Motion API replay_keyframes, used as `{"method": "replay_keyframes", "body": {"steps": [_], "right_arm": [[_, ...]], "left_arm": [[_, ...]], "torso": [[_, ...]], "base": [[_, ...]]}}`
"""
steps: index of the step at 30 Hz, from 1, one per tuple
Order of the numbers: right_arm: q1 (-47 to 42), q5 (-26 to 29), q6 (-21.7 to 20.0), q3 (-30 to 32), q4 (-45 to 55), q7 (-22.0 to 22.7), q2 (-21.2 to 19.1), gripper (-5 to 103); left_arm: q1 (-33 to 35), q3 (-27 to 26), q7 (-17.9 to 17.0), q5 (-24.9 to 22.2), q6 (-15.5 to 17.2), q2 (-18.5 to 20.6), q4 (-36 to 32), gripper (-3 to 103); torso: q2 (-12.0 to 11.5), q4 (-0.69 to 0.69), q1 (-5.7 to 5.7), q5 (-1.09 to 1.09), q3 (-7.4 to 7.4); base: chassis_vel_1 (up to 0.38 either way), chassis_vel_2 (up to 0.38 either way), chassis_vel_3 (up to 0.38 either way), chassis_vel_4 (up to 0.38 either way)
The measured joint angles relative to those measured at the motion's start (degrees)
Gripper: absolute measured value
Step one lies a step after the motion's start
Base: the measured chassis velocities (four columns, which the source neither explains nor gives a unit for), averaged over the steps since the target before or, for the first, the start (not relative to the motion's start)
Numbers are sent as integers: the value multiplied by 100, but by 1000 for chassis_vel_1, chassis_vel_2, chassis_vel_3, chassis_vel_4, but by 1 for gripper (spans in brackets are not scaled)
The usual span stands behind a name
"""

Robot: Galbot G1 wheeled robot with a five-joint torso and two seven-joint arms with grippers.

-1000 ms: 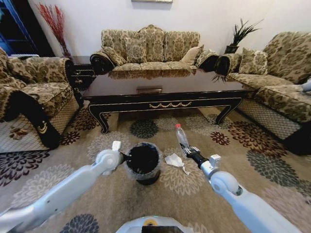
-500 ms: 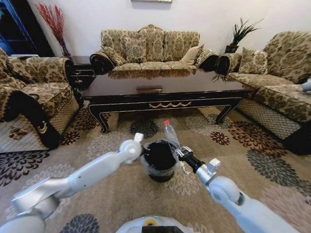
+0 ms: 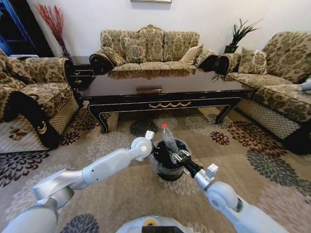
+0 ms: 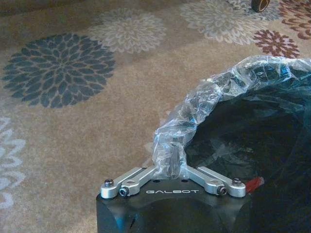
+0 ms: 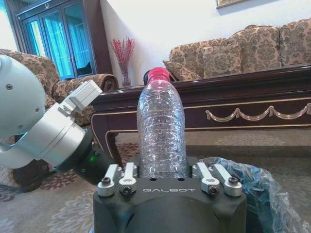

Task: Move to the front of the table and pick up the trash from the floor, then place it into the trash bin.

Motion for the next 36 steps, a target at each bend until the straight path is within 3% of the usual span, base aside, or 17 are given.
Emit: {"method": "replay_keyframes", "body": {"steps": [2,4,5,9,10,16,26,36], "right_arm": [[15,0,-2,0,-22,3,13,57],[18,0,-6,-1,-26,4,21,57],[29,15,-21,-1,-29,6,30,68],[42,33,-25,-2,-54,6,13,73],[63,45,-26,-4,-77,5,-11,84],[102,81,-51,-20,-84,7,8,98],[152,166,-76,99,-76,40,20,100],[295,252,-95,179,-391,144,74,100]], "left_arm": [[23,15,1,1,0,19,-40,0],[37,21,2,5,0,31,-51,0],[101,21,2,22,0,73,-74,0],[154,9,3,40,0,124,-104,0],[182,-28,5,44,0,152,-132,0],[232,-79,19,63,0,210,-153,0],[526,-370,29,133,0,423,-276,0],[1347,-1066,43,213,0,993,-701,0]], "torso": [[1,-1,0,-1,0],[1,-1,0,0,0],[0,-2,0,0,0],[0,0,0,0,0],[0,0,0,-1,0],[0,-2,0,-1,0],[0,-1,0,-1,0],[0,-1,0,-2,0]], "base": [[0,0,0,0],[0,0,0,0],[0,0,0,0],[0,0,0,0],[0,0,0,0],[0,0,0,0],[0,0,0,0],[0,0,0,0]]}}
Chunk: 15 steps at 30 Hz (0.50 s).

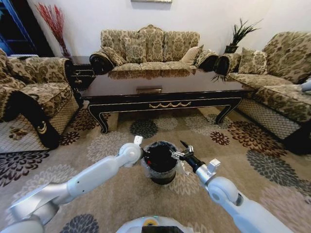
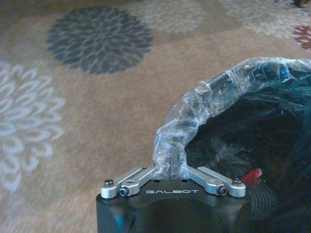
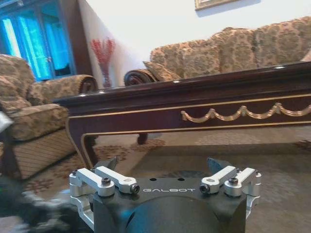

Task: Move to the front of the table and pick up the trash from the floor, then place it into the trash bin.

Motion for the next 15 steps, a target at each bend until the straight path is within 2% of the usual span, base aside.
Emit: {"method": "replay_keyframes", "body": {"steps": [2,5,7,9,13,15], "right_arm": [[42,148,-2,44,-123,59,9,100],[57,191,-3,72,-173,62,9,100],[104,211,-3,83,-343,62,10,100],[123,202,2,81,-408,62,16,100],[258,-39,216,4,-1052,-33,150,100],[288,-134,253,-28,-1209,-52,178,100]], "left_arm": [[408,-392,49,54,0,226,-156,0],[636,-634,79,70,0,342,-258,0],[1083,-1148,124,167,0,570,-414,0],[1204,-1287,148,199,0,634,-457,0],[2091,-2166,360,398,0,919,-727,0],[2257,-2296,394,425,0,966,-785,0]], "torso": [[0,-1,0,1,0],[0,-1,0,0,0],[0,0,0,-1,0],[0,0,0,1,0],[0,1,0,1,0],[0,1,0,1,0]], "base": [[0,0,0,0],[0,0,0,0],[0,0,0,0],[0,0,0,0],[0,0,0,0],[0,0,0,0]]}}
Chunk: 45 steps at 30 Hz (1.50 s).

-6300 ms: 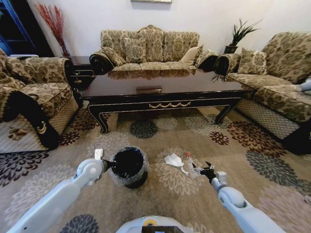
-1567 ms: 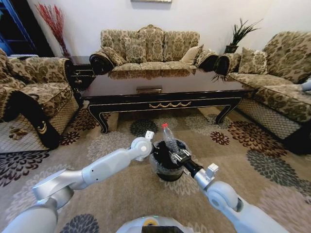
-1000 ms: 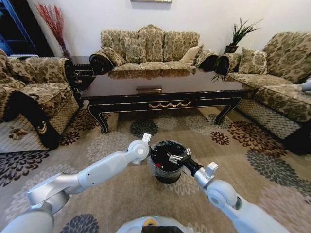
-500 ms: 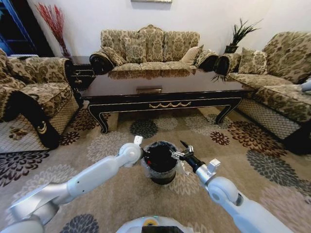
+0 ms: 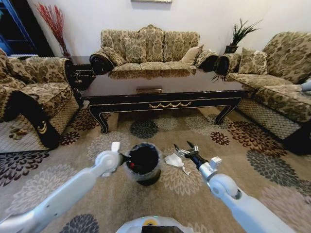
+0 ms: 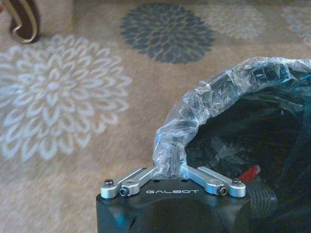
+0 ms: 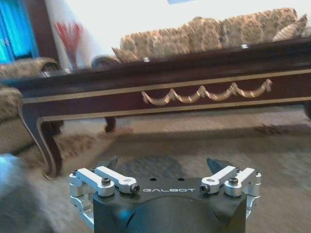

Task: Move to the front of the table and pick up the trash from the floor, then place it into the trash bin.

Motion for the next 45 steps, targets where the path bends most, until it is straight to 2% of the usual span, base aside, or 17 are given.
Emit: {"method": "replay_keyframes", "body": {"steps": [4,6,9,15,20,26,38,40,45], "right_arm": [[118,-350,127,-135,-652,-99,121,100],[132,-410,145,-150,-749,-116,145,100],[203,-988,399,-201,-1414,-290,264,100],[246,-1143,427,-295,-1860,-393,394,100],[319,-1356,513,-385,-2494,-522,558,100],[651,-1374,574,-560,-3126,-665,696,100],[1152,-1349,621,-1003,-4092,-778,1001,100],[1234,-1379,663,-1049,-4323,-808,1079,103],[1409,-1374,718,-1123,-4709,-911,1168,98]], "left_arm": [[665,-562,113,122,0,169,-237,0],[750,-635,133,146,0,192,-265,0],[1162,-954,261,361,0,283,-353,0],[1658,-1416,399,577,0,254,-417,0],[2324,-2053,645,890,0,51,-339,0],[2740,-2390,721,1008,0,-118,-331,0],[2693,-2328,634,893,0,-71,-485,0],[2656,-2295,615,873,0,-62,-494,0],[2613,-2243,564,843,0,-58,-496,0]], "torso": [[0,-2,0,0,0],[0,-2,0,0,0],[0,-3,0,1,0],[0,-2,0,1,0],[0,-1,0,0,0],[0,0,0,1,0],[0,-2,0,1,1],[0,-2,0,1,1],[0,-1,0,1,1]], "base": [[0,0,0,0],[0,0,0,0],[0,0,0,0],[0,0,0,0],[0,0,0,0],[0,0,0,0],[0,0,0,0],[0,0,0,0],[0,0,0,0]]}}
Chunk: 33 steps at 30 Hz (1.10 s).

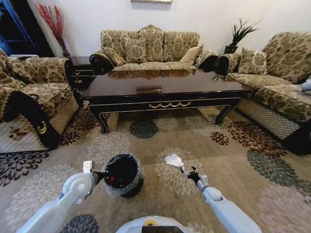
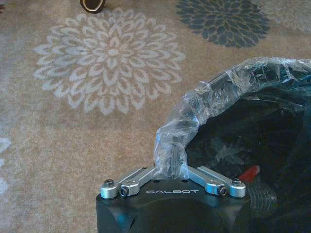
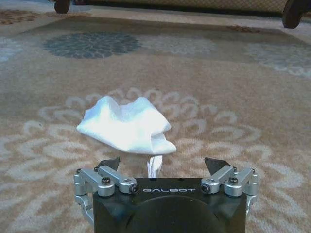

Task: Move to the front of the table and pick up the trash from the floor, then place it into the trash bin.

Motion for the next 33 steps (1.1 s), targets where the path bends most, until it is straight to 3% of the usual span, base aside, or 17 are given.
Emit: {"method": "replay_keyframes", "body": {"steps": [13,14,16,19,21,29,31,33], "right_arm": [[223,172,1,-158,-339,-156,90,84],[250,172,-1,-207,-388,-185,90,74],[262,170,-1,-228,-415,-196,89,74],[311,100,7,-290,-563,-253,105,58],[328,84,10,-298,-603,-265,120,58],[423,67,30,-328,-782,-314,202,20],[416,67,31,-324,-781,-314,209,20],[399,67,31,-311,-761,-314,211,10]], "left_arm": [[101,-75,-21,-6,0,18,-61,0],[141,-95,-21,-1,0,9,-75,0],[159,-106,-21,0,0,6,-83,0],[252,-181,-6,2,0,5,-118,0],[265,-196,-1,3,0,14,-118,0],[114,-138,25,-41,0,142,-78,0],[108,-131,24,-48,0,144,-80,0],[98,-113,23,-54,0,150,-81,0]], "torso": [[0,0,0,0,0],[0,0,0,0,0],[0,0,0,0,0],[0,0,0,-1,0],[0,0,0,-1,0],[0,-1,0,0,0],[0,-1,0,0,0],[0,0,0,0,0]], "base": [[0,0,0,0],[0,0,0,0],[0,0,0,0],[0,0,0,0],[0,0,0,0],[0,0,0,0],[0,0,0,0],[0,0,0,0]]}}
